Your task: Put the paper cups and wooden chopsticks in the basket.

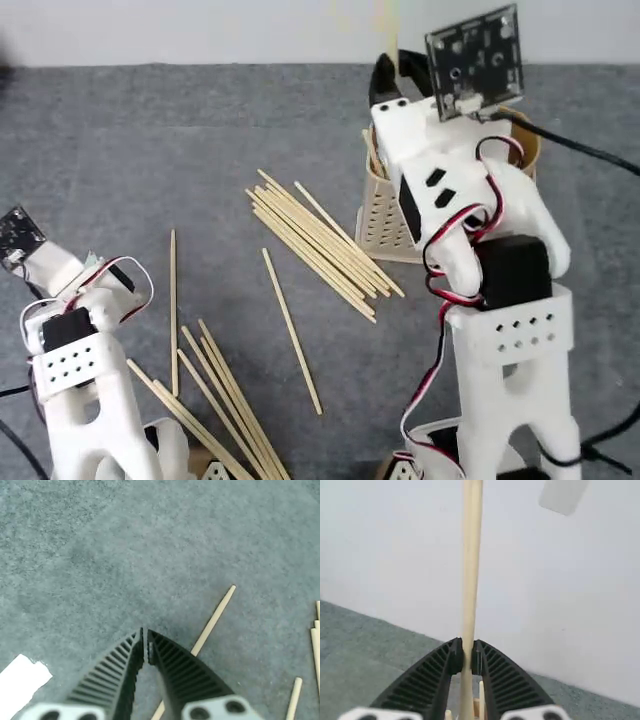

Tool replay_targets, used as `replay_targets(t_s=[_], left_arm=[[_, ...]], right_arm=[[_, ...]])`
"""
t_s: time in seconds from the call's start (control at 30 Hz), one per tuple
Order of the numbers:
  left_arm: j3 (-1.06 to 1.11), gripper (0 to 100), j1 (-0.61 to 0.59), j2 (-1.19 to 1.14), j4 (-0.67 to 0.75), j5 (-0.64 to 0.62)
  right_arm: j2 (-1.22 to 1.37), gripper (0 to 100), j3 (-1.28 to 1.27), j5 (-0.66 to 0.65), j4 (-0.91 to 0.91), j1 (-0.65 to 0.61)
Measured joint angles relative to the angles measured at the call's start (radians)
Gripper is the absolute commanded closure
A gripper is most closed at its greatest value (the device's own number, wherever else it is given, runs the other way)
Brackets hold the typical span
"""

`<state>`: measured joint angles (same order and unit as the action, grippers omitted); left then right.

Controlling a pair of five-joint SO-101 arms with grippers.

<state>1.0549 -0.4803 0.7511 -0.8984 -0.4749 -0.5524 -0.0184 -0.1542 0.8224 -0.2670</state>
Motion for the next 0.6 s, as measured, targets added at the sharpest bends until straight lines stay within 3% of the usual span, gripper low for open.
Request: replay_targets(t_s=[0.4, 0.6], left_arm=[[0.000, 99, 0.000, 0.000, 0.000, 0.000], [0.000, 99, 0.000, 0.000, 0.000, 0.000]], right_arm=[[-0.123, 99.1, -0.519, 0.026, -0.572, 0.031], [-0.123, 99.1, -0.641, 0.026, -0.717, 0.072]])
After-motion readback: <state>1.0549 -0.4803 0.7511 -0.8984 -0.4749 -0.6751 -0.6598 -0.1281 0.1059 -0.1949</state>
